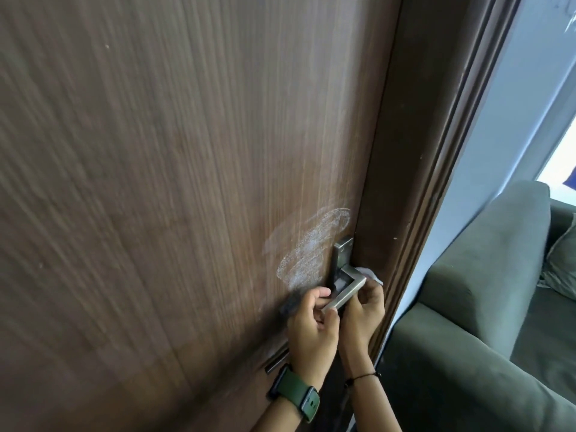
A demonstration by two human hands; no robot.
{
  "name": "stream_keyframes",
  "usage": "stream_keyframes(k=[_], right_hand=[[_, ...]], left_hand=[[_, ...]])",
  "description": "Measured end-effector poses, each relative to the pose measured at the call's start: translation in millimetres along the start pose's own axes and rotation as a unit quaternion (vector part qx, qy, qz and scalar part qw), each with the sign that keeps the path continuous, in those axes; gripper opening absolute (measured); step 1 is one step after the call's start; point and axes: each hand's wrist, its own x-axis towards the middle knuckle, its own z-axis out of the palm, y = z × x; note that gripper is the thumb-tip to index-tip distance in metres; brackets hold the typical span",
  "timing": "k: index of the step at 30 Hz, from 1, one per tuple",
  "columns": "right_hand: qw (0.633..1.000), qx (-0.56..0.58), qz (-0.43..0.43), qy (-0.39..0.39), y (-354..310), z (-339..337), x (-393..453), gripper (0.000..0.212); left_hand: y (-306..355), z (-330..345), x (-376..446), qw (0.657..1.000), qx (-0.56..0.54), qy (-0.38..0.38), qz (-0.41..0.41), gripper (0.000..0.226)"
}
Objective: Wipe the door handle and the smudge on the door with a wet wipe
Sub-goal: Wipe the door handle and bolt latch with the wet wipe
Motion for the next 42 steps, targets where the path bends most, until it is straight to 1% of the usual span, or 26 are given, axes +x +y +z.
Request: stream_keyframes(k=[2, 4, 7, 11, 16, 18, 21, 22, 25, 27, 30, 32, 35, 37, 39, 42], right_hand=[[0.998, -0.057, 0.004, -0.013, 6, -2, -2, 0.025], [0.996, -0.087, -0.002, -0.011, 5, -2, -1, 0.024], [0.995, -0.095, -0.018, 0.009, -2, 1, 2, 0.025], [0.991, -0.13, -0.012, 0.008, 4, 0, -5, 0.012], [0.988, -0.148, -0.029, 0.021, -4, 4, 2, 0.015], [0.986, -0.164, -0.018, 0.015, 1, 2, -1, 0.018], [0.983, -0.181, 0.012, -0.021, 8, -4, -2, 0.017], [0.983, -0.181, 0.016, -0.012, 7, -4, 0, 0.017], [0.987, -0.159, 0.014, 0.029, 3, -1, 0, 0.015], [0.993, -0.108, 0.035, 0.022, 2, 2, -3, 0.015], [0.995, -0.039, 0.091, 0.004, 1, 0, 0, 0.014], [0.993, -0.054, 0.103, -0.005, 0, -1, 2, 0.013], [0.991, -0.079, 0.106, 0.003, 0, 3, -3, 0.011], [0.99, -0.063, 0.127, 0.011, -1, 6, -6, 0.014], [0.987, -0.049, 0.152, 0.026, -3, 7, -7, 0.016], [0.979, 0.033, 0.197, 0.048, -10, 5, -6, 0.019]], left_hand=[[-1, 0, 1, 1.0, -0.002, -0.004, 0.004, 0.031], [-2, -1, 2, 1.0, -0.008, -0.001, 0.006, 0.031], [-3, -1, 2, 1.0, -0.012, -0.002, 0.01, 0.03], [-4, -2, 2, 1.0, -0.014, -0.018, 0.012, 0.028], [-4, -1, 3, 1.0, -0.012, -0.006, 0.01, 0.03], [-4, 1, 3, 1.0, -0.014, -0.002, 0.008, 0.032], [-3, 2, 3, 1.0, -0.02, 0.005, 0.006, 0.04], [-3, 2, 4, 1.0, -0.019, 0.007, 0.005, 0.042], [-4, 4, 5, 1.0, -0.012, 0.01, 0.009, 0.043], [-4, 3, 5, 1.0, -0.009, 0.007, 0.012, 0.041], [-4, 2, 5, 1.0, -0.01, 0.009, 0.015, 0.042], [-3, 3, 5, 1.0, -0.009, 0.017, 0.015, 0.042], [-4, 3, 4, 1.0, -0.002, 0.018, 0.014, 0.044], [-4, 2, 3, 1.0, -0.003, 0.017, 0.017, 0.04], [-3, 2, 3, 1.0, -0.01, 0.018, 0.017, 0.03], [-2, 3, 3, 1.0, -0.019, 0.018, 0.015, 0.027]])
